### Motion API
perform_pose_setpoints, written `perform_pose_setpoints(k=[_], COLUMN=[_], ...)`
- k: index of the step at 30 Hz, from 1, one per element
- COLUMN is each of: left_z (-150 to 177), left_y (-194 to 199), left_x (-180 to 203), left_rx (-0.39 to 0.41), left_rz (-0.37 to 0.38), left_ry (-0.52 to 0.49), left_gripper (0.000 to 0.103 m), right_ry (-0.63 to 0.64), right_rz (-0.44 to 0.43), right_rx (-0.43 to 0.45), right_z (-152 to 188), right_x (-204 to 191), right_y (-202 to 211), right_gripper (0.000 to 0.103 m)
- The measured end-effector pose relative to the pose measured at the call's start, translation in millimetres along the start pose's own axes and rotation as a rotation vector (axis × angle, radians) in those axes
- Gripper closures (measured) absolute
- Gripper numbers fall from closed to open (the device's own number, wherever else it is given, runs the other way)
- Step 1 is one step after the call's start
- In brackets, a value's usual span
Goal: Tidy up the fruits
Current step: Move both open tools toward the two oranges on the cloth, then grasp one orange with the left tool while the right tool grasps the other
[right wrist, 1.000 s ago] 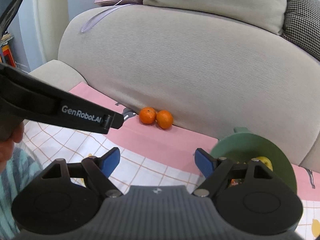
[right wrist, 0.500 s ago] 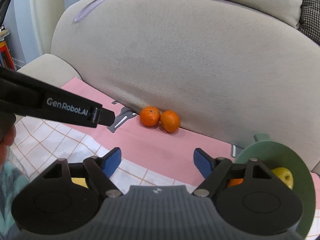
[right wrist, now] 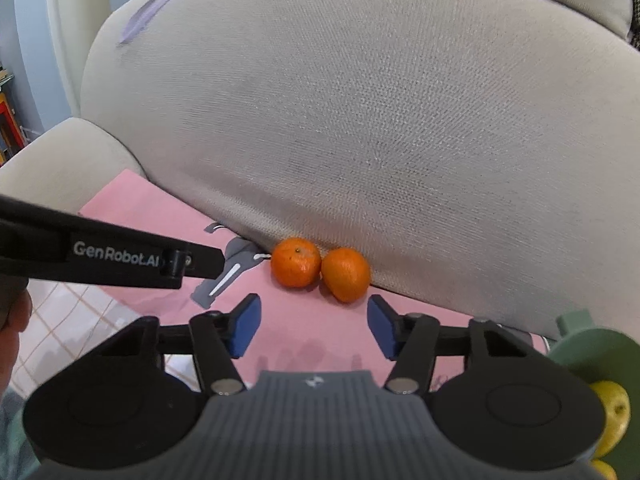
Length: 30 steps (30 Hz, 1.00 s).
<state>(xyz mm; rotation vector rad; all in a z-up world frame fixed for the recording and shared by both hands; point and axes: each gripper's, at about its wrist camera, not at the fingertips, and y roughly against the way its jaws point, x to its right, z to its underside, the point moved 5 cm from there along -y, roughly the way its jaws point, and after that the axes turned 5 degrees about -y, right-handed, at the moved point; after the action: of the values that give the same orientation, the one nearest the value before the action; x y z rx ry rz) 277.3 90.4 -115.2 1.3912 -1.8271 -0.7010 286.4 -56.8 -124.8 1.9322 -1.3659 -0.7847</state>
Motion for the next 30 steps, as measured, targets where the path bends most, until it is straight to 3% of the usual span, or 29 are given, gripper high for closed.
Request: perform_pose_setpoints(k=[9,18,30], left_z=[-8,-11,-13], left_y=[-38,-63,-90], left_x=[3,5,18], left_rx=[-0.022,-0.059,-0.071], left_rz=[0.067,0.078,0.082], left_ry=[0.037,0.020,-0.033], left_gripper=[0.054,0.055,0.054], right_ry=[-0.015,-0.006,0.041], right_rz=[0.038,0.050,0.038], right_rx=[-0.034,-0.042,-0.009], right_z=[-4,-2,2], right_x=[15,20,18], right_y=[-37,-61,-76], right_gripper=[0.061,0.068,0.069])
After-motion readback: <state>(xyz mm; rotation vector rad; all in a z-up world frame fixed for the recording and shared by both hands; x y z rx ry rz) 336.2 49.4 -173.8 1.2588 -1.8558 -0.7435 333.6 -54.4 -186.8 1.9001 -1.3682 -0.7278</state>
